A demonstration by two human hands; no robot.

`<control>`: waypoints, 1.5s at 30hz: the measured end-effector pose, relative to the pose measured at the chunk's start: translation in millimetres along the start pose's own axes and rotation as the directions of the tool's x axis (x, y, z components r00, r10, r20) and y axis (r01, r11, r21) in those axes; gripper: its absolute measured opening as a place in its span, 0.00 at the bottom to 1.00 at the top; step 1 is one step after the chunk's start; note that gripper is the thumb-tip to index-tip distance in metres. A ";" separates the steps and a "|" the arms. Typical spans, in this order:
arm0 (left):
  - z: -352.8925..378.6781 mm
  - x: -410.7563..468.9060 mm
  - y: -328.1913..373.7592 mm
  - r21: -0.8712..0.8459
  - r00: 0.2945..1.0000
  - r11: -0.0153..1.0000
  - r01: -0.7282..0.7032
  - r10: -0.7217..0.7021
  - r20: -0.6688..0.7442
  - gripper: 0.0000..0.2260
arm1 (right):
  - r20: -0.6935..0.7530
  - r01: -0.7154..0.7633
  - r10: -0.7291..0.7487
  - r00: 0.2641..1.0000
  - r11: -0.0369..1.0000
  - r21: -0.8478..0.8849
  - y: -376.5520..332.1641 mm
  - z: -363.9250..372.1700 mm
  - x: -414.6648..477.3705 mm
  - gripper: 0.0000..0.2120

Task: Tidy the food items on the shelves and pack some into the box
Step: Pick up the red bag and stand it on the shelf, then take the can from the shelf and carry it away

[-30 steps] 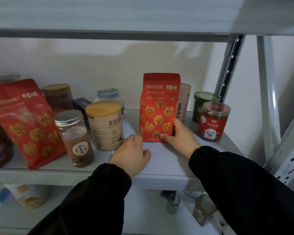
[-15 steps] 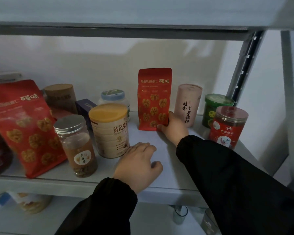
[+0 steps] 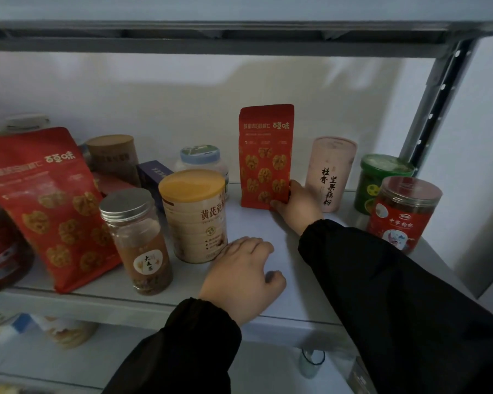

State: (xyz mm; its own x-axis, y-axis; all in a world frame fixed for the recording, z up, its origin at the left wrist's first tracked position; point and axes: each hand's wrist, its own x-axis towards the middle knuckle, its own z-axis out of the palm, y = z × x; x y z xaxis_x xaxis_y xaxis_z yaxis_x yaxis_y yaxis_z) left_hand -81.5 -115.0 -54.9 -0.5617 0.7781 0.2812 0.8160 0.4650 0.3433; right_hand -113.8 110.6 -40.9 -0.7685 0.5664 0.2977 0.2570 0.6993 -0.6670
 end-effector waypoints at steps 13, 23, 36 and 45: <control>-2.4 1.0 0.5 -0.024 0.999 0.999 0.039 -0.039 0.028 0.22 | -0.010 0.077 -0.077 0.997 0.996 -0.035 0.5 -6.4 -24.4 0.25; -12.9 -17.0 16.2 0.156 0.959 0.986 0.059 -0.012 -0.282 0.05 | 0.298 0.190 -0.095 0.950 0.933 -0.305 -5.6 -33.0 -80.1 0.44; -85.5 13.3 23.2 0.320 0.881 0.831 0.455 -0.365 -0.302 0.29 | 0.474 0.325 -0.114 0.873 0.861 -0.392 -17.9 -41.1 -106.0 0.30; -66.2 17.7 16.3 -0.190 0.877 0.977 0.094 -0.172 -0.449 0.30 | 0.394 0.277 -0.144 0.908 0.911 -0.305 -10.6 -44.3 -109.0 0.21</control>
State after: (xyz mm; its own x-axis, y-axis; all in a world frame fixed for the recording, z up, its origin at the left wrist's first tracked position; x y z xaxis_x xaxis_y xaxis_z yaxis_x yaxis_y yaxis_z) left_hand -87.2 -121.6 15.1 -0.6940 0.4128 0.5899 0.7186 0.4475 0.5323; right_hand -6.9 60.8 -36.0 -0.9655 0.2417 0.0970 0.2002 0.9271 -0.3170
